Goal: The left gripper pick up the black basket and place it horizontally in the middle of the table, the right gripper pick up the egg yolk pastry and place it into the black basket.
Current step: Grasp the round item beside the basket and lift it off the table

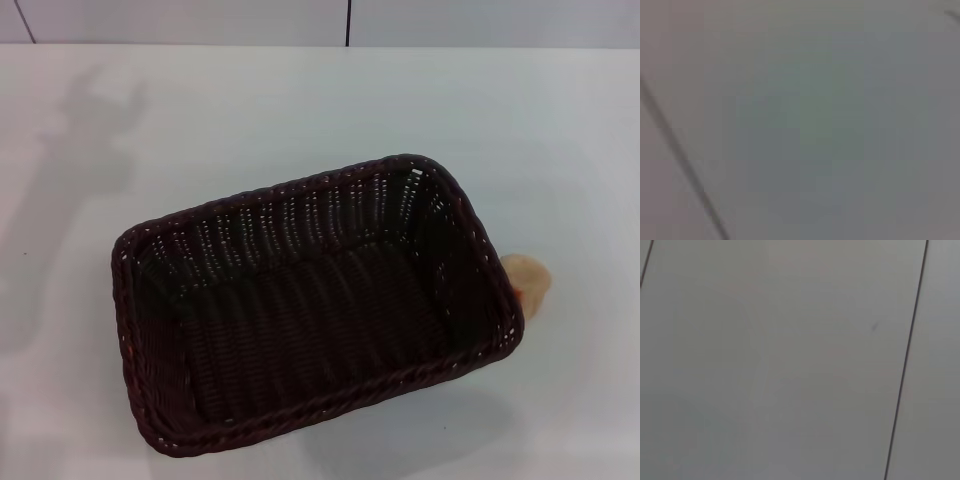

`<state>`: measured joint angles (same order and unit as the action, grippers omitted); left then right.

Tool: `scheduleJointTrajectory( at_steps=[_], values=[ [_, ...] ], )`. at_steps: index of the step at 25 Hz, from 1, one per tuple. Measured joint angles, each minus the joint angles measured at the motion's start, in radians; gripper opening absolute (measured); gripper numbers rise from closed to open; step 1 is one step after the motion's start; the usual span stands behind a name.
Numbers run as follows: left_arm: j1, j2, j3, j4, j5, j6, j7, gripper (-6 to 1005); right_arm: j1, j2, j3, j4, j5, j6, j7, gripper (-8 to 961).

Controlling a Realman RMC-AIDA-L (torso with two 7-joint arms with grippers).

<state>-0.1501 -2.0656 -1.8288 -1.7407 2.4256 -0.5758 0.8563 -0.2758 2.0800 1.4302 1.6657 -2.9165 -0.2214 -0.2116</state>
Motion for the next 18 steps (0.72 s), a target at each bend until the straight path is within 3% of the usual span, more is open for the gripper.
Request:
scheduleJointTrajectory(
  at_steps=[10,18],
  values=[
    [0.052,0.004,-0.108,0.131,-0.278,0.169,0.000,776,-0.020,0.005,-0.013,0.073,0.000,0.173,0.006,382],
    [0.043,0.003,-0.116,0.245,-0.306,0.259,0.049,775,-0.013,0.007,-0.044,0.111,0.000,0.345,0.010,381]
  ],
)
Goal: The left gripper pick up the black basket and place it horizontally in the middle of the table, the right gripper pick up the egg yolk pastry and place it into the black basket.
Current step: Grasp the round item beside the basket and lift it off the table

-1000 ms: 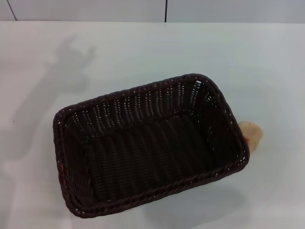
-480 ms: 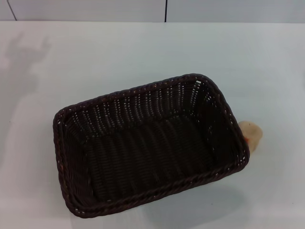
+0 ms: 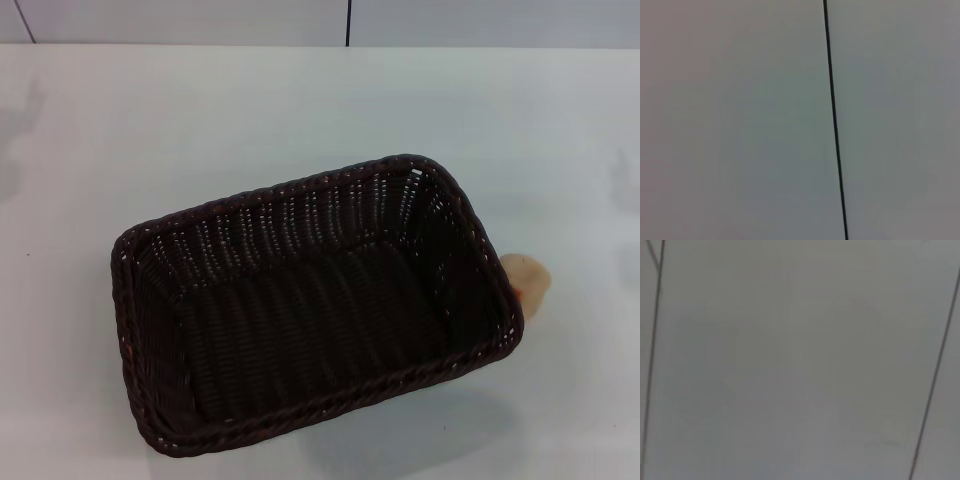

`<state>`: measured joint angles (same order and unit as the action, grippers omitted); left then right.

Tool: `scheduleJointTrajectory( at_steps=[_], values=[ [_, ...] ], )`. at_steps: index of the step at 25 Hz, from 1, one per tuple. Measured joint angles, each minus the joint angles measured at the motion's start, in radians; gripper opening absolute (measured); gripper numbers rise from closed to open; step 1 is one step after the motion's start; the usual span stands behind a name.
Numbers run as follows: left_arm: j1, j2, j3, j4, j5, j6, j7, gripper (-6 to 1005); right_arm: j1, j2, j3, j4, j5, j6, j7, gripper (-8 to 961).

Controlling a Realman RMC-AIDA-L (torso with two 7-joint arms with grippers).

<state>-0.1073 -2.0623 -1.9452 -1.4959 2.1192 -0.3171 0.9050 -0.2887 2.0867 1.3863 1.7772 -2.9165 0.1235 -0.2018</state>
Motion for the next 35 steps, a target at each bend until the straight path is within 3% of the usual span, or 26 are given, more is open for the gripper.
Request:
scheduleJointTrajectory(
  at_steps=[7,19,25,27,28,29,35],
  values=[
    [-0.009,0.002,0.014,0.080,-0.052,0.028,0.081,774,-0.004,0.000,-0.055,0.012,-0.001,0.065,-0.004,382],
    [-0.009,-0.001,-0.007,0.162,-0.478,0.022,0.449,773,-0.022,-0.004,-0.080,0.045,-0.003,0.126,-0.039,381],
    [-0.029,-0.008,-0.089,0.251,-0.795,-0.133,0.783,773,-0.033,-0.003,-0.076,0.084,-0.003,0.170,-0.062,381],
    [-0.047,-0.008,-0.158,0.331,-0.917,-0.232,0.903,773,-0.036,-0.003,-0.083,0.102,-0.003,0.197,-0.062,382],
    [-0.047,-0.008,-0.158,0.331,-0.917,-0.232,0.903,773,-0.036,-0.003,-0.083,0.102,-0.003,0.197,-0.062,382],
    [-0.057,-0.008,-0.216,0.390,-0.965,-0.307,0.976,773,-0.036,-0.003,-0.086,0.118,-0.003,0.231,-0.062,383],
    [-0.067,-0.006,-0.281,0.469,-1.012,-0.408,1.114,773,-0.029,-0.002,-0.087,0.163,-0.003,0.351,-0.056,385]
  ],
)
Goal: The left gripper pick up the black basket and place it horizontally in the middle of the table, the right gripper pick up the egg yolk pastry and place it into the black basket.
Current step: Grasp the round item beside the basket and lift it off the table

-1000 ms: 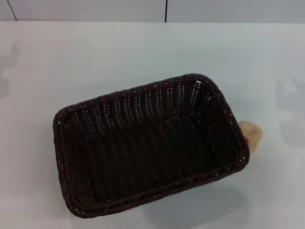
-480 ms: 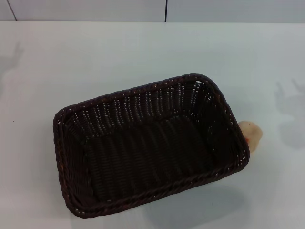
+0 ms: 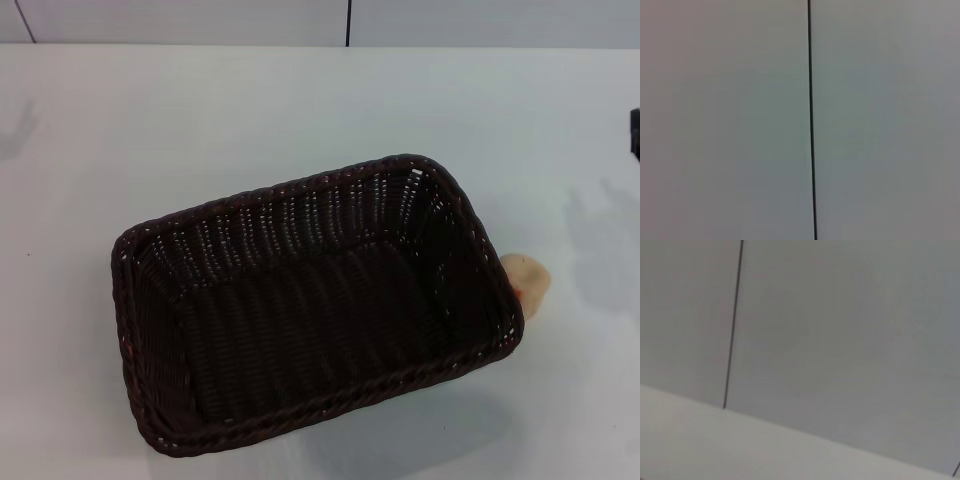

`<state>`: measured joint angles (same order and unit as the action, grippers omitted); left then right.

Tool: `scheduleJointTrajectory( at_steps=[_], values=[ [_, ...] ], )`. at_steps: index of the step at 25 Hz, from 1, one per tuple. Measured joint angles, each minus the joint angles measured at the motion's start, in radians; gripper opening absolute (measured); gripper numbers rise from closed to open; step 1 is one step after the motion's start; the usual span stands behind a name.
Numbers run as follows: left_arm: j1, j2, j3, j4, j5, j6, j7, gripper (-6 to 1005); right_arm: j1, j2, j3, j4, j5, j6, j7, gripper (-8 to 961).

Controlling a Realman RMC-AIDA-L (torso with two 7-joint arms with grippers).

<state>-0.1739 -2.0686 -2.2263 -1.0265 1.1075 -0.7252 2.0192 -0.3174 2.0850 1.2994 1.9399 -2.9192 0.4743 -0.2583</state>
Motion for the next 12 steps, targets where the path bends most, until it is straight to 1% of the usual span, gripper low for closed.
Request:
scheduleJointTrajectory(
  at_steps=[3,4,5,6,8,9,11,12],
  values=[
    [-0.003,0.003,-0.012,0.017,0.005,-0.021,0.043,773,0.017,0.000,0.000,0.010,0.000,0.079,0.004,387],
    [-0.006,0.006,-0.028,0.032,0.005,-0.049,0.070,773,0.027,0.000,-0.005,0.010,0.000,0.127,0.005,387],
    [-0.006,0.006,-0.028,0.032,0.005,-0.049,0.070,773,0.027,0.000,-0.005,0.010,0.000,0.127,0.005,387],
    [-0.014,0.007,-0.051,0.051,0.006,-0.079,0.086,773,0.029,0.000,-0.010,0.010,0.000,0.144,0.005,388],
    [-0.026,0.007,-0.089,0.082,0.006,-0.113,0.094,773,0.026,0.000,-0.028,0.018,0.000,0.169,0.006,389],
    [-0.038,0.008,-0.122,0.110,0.005,-0.140,0.099,773,0.015,0.000,-0.044,0.046,0.000,0.200,0.012,389],
    [-0.041,0.008,-0.128,0.116,0.005,-0.147,0.101,773,0.010,-0.001,-0.050,0.063,0.000,0.227,0.020,390],
    [-0.041,0.008,-0.129,0.118,0.005,-0.150,0.103,773,0.009,-0.002,-0.057,0.092,0.000,0.291,0.041,390]
  ],
)
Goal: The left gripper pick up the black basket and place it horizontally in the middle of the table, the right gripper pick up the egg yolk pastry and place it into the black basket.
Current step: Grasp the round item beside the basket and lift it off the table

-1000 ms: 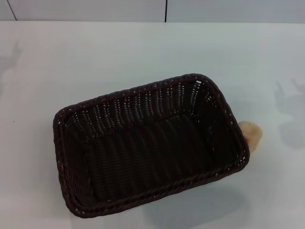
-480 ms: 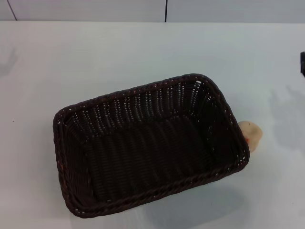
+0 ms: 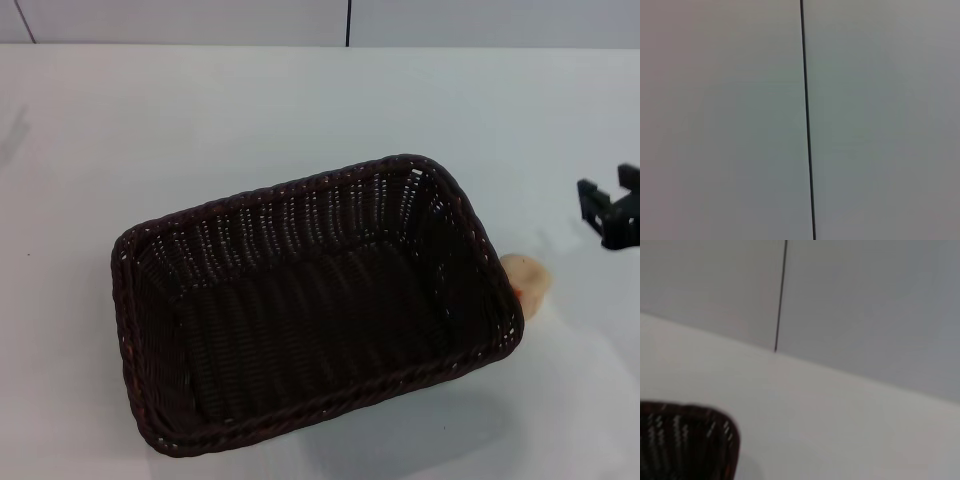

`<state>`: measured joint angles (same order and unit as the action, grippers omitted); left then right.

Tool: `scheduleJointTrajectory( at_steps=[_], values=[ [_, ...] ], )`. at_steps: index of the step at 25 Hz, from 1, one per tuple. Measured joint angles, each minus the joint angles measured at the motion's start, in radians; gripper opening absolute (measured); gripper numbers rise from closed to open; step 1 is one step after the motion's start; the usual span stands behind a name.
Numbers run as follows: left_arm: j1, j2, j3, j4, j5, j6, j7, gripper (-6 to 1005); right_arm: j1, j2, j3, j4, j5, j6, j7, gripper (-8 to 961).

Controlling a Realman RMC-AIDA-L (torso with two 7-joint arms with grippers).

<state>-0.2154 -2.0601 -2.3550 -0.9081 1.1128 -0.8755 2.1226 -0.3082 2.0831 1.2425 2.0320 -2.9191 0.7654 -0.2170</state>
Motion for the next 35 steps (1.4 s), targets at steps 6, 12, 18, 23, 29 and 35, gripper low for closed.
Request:
scheduleJointTrajectory(
  at_steps=[6,12,18,23,29,35],
  values=[
    [-0.001,0.000,0.005,0.002,0.000,-0.002,0.001,773,0.012,-0.002,0.002,0.011,0.004,0.096,0.054,393],
    [0.007,-0.002,0.006,0.001,0.000,-0.024,-0.002,773,0.000,-0.005,0.091,0.018,0.146,0.119,0.114,410],
    [0.012,-0.004,0.010,0.000,0.000,-0.033,-0.006,773,-0.006,-0.005,0.176,0.015,0.241,0.152,0.112,410],
    [0.020,-0.006,0.011,-0.004,-0.003,-0.043,-0.007,773,-0.026,-0.005,0.283,0.000,0.480,0.189,0.015,410],
    [0.023,-0.005,0.011,-0.006,-0.007,-0.050,-0.008,773,-0.069,0.001,0.412,-0.021,0.807,0.226,-0.122,410],
    [0.025,-0.005,0.011,-0.012,-0.007,-0.056,-0.011,773,-0.071,0.002,0.474,-0.154,0.979,0.224,-0.174,409]
  ],
)
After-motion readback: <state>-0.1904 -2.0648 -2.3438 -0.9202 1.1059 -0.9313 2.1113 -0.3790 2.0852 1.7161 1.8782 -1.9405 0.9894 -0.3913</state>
